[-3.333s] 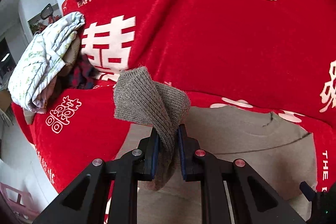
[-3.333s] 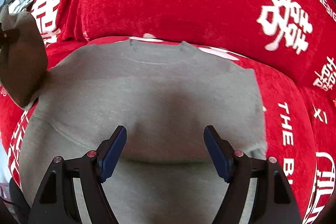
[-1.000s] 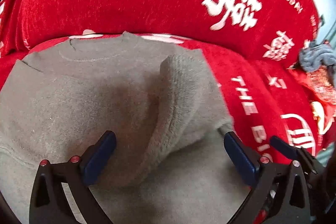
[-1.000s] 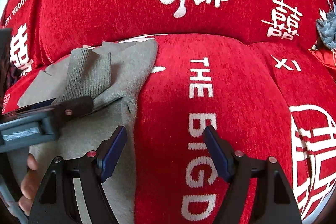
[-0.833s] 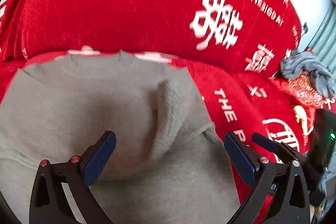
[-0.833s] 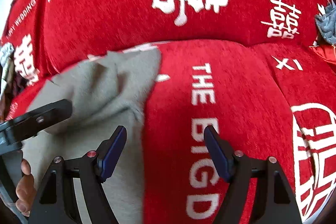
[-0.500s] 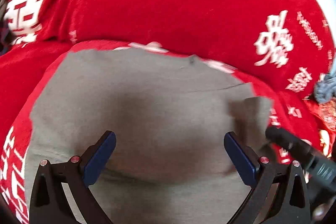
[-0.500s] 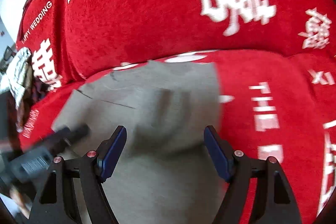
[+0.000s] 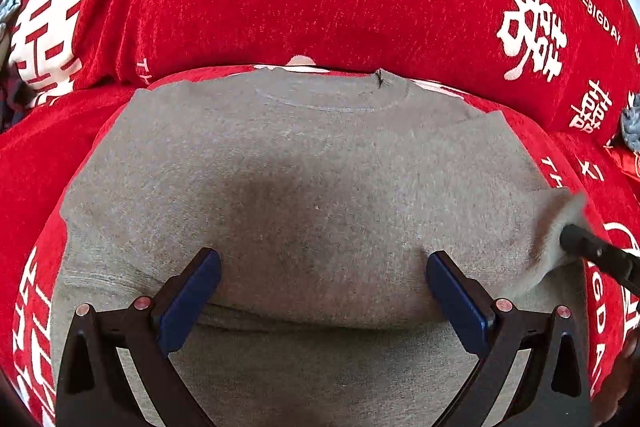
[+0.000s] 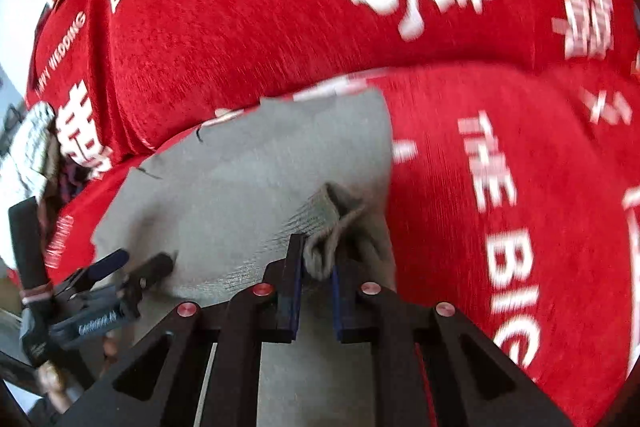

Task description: Fold small clothes

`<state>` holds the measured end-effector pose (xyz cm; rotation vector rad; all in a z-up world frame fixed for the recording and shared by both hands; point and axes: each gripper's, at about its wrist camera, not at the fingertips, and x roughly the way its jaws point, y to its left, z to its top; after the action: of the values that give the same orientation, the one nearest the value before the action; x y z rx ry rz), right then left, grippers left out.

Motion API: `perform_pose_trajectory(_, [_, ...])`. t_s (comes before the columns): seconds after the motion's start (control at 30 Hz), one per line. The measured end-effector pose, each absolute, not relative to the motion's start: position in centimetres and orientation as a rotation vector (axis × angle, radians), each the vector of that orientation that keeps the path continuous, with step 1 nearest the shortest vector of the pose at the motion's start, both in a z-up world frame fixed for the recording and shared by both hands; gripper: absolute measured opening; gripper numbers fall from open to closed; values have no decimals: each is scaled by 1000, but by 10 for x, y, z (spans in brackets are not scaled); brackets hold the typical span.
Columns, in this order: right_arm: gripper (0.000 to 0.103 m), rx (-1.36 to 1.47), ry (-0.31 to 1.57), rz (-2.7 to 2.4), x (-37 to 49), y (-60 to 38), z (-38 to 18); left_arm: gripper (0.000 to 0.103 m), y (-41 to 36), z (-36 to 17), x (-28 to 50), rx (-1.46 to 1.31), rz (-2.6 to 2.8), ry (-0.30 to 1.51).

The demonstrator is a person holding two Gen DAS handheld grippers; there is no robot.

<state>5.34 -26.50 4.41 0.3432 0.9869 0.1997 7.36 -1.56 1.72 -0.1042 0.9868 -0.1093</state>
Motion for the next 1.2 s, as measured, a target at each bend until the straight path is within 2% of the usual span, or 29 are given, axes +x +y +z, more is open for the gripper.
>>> perform_pose_trajectory(0.07, [23, 438, 994, 244, 51, -276, 39, 103, -16, 17, 73, -95, -111, 986])
perform_pose_trajectory(0.13, [45, 520, 983, 281, 51, -284, 38, 103, -17, 17, 72, -91, -114, 984])
perform_pose_trajectory(0.17, [65, 549, 979, 293, 52, -287, 38, 103, -17, 16, 72, -90, -116, 983])
perform_pose_trajectory(0.2, [70, 576, 972, 302, 54, -290, 39, 103, -17, 16, 71, -87, -117, 981])
perform_pose_trajectory(0.27, [70, 606, 959, 324, 57, -291, 42, 103, -18, 15, 71, -82, -116, 980])
perform_pose_trajectory(0.33, [67, 605, 967, 336, 63, -289, 42, 103, -19, 15, 72, -79, -111, 981])
perform_pose_trajectory(0.37, [51, 595, 979, 342, 65, -286, 41, 103, -20, 15, 72, -76, -108, 981])
perform_pose_trajectory(0.4, [23, 557, 1019, 333, 71, -280, 36, 103, -20, 15, 72, -75, -106, 982])
perform_pose_trajectory(0.43, [12, 519, 1053, 315, 73, -276, 33, 103, -20, 15, 72, -74, -105, 985])
perform_pose_trajectory(0.47, [7, 479, 1071, 291, 74, -273, 31, 103, -19, 17, 73, -79, -107, 989])
perform_pose_trajectory(0.67, [5, 252, 837, 306, 58, -253, 73, 103, -12, 19, 76, -136, -112, 999])
perform_pose_trajectory(0.87, [5, 190, 953, 253, 74, -259, 35, 103, -20, 15, 74, -70, -103, 997])
perform_pose_trajectory(0.97, [8, 228, 959, 269, 71, -267, 37, 103, -12, 22, 71, -86, -99, 993])
perform_pose_trajectory(1.03, [12, 220, 947, 223, 66, -270, 49, 103, -6, 29, 67, -89, -97, 970])
perform_pose_trajectory(1.07, [18, 193, 919, 190, 61, -269, 57, 103, -5, 32, 65, -83, -94, 959])
perform_pose_trajectory(1.13, [42, 165, 864, 167, 51, -263, 71, 103, -3, 35, 64, -57, -83, 947])
perform_pose_trajectory(1.17, [62, 160, 838, 164, 45, -260, 78, 103, -3, 36, 64, -50, -81, 944])
perform_pose_trajectory(1.2, [67, 157, 816, 163, 42, -255, 82, 103, -2, 36, 64, -44, -80, 943])
